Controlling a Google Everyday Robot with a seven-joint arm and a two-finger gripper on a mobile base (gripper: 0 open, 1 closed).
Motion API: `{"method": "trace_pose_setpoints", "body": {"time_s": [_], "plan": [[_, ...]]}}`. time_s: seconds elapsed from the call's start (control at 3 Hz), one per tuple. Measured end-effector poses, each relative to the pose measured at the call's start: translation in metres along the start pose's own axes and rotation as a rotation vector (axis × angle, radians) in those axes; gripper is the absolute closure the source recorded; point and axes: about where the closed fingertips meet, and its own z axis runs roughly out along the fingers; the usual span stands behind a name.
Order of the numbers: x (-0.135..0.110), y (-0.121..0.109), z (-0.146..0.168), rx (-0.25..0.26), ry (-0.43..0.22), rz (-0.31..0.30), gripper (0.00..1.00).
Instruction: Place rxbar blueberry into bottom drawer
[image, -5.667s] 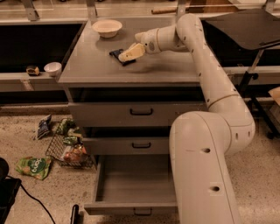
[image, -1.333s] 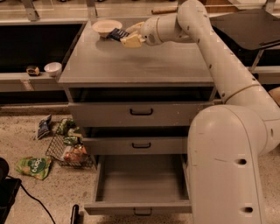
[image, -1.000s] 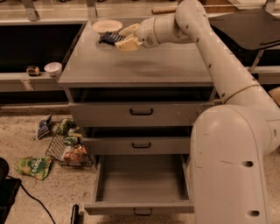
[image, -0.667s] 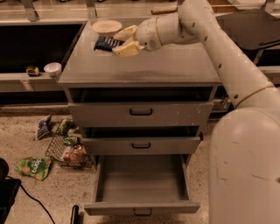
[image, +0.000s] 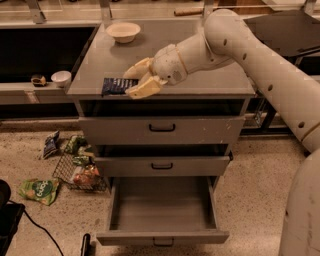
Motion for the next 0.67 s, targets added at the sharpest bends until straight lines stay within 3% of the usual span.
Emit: {"method": "trace_pose_setpoints", "body": {"time_s": [0.67], "plan": [[0.0048, 0.0046, 0.0072, -0.021, 0.029, 0.003, 1.0]]}}
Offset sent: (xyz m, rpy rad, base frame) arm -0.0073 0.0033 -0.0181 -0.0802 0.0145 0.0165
